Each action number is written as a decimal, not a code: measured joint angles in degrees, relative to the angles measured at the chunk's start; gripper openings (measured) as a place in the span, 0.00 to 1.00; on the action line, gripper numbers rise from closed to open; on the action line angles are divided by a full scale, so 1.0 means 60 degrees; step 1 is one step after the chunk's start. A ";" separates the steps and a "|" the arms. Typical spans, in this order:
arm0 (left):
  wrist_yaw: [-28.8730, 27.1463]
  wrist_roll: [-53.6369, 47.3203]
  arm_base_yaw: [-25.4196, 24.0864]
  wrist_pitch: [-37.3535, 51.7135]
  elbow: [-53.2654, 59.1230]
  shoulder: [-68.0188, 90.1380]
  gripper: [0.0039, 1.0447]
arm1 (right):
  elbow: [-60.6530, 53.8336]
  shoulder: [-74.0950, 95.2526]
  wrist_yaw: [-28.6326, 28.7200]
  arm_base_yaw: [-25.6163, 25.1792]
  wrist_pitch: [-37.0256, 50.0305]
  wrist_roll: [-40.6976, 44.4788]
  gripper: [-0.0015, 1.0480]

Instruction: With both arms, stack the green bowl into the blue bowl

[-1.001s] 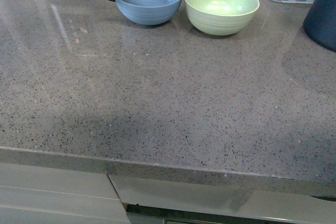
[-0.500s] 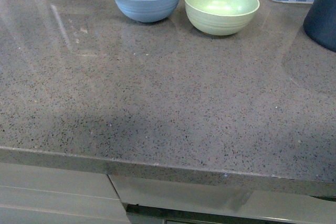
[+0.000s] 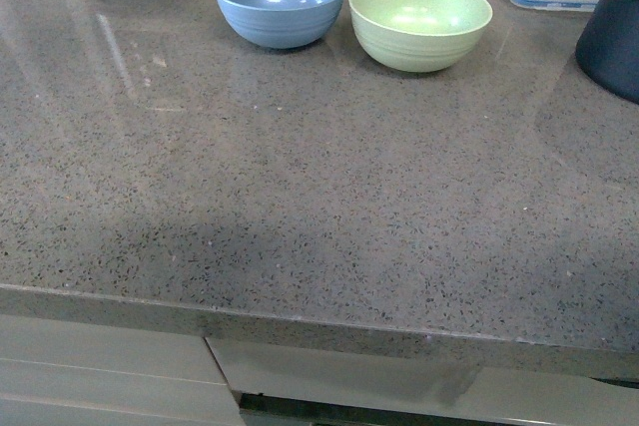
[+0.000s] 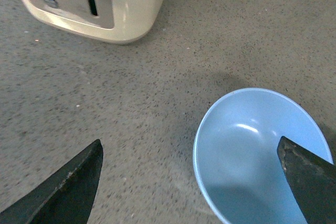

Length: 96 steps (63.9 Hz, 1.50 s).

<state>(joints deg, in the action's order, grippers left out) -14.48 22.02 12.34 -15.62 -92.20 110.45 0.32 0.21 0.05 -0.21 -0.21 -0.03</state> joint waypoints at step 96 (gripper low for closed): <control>0.2412 -0.3595 -0.2040 0.8630 1.4622 -1.1566 0.03 | 0.0000 0.0000 0.0000 0.0000 0.0000 0.0000 0.90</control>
<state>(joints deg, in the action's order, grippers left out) -0.01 0.45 0.10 36.16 -4.47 41.06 0.32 0.21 0.05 -0.21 -0.21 -0.03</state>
